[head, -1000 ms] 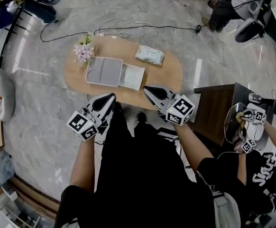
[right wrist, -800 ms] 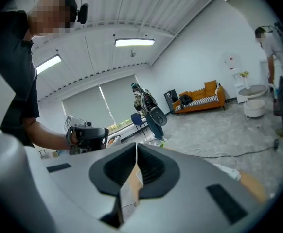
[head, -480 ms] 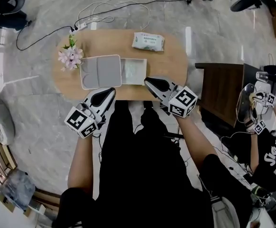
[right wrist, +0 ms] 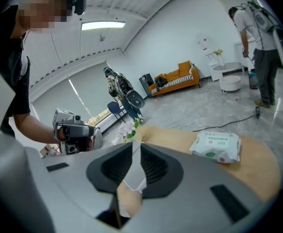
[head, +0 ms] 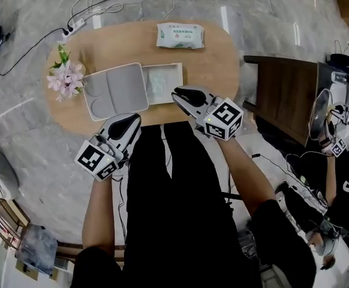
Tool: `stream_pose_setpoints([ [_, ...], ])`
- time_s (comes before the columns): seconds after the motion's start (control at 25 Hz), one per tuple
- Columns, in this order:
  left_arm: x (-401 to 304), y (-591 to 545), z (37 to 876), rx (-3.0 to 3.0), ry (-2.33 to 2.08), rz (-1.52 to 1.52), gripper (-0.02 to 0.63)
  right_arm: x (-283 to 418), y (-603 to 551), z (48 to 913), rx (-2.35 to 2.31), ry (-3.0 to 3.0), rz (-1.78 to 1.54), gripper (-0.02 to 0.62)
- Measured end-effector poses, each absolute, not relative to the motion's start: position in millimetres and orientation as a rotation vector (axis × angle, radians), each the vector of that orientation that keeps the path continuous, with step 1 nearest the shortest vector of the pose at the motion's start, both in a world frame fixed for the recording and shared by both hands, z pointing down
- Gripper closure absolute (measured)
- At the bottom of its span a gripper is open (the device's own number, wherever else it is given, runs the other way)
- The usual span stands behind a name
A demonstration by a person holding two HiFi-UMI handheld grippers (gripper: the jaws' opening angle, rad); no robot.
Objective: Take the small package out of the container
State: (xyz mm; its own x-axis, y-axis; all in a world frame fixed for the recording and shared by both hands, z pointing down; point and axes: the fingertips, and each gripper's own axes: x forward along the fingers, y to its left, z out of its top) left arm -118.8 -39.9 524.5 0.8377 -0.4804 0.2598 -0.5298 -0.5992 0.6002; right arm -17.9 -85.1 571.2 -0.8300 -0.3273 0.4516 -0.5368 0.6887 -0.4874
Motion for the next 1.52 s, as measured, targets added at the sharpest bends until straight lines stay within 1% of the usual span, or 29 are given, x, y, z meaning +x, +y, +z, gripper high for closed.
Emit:
stream_pose_setpoints([
  [0.24, -112.8, -40.1, 573.5, 2.27, -0.726, 0.103, 0.589, -13.4, -93.2, 629.6, 0.703, -2.486, 0.945, 0.518],
  [0.52, -98.7, -32.0, 607.1, 2.248, -0.704, 0.092, 0.589, -9.2, -102.6, 685.8, 0.664, -2.364, 0.905, 0.488],
  [0.92, -88.3, -22.1, 614.2, 2.251, -0.643, 0.064, 0.589, -20.6, -113.2, 746.8, 0.608, -2.158, 0.76, 0.477],
  [1.52, -98.1, -30.7, 626.2, 2.249, -0.608, 0.056, 0.589, -23.1, -117.7, 793.5, 0.509, -1.889, 0.569, 0.477],
])
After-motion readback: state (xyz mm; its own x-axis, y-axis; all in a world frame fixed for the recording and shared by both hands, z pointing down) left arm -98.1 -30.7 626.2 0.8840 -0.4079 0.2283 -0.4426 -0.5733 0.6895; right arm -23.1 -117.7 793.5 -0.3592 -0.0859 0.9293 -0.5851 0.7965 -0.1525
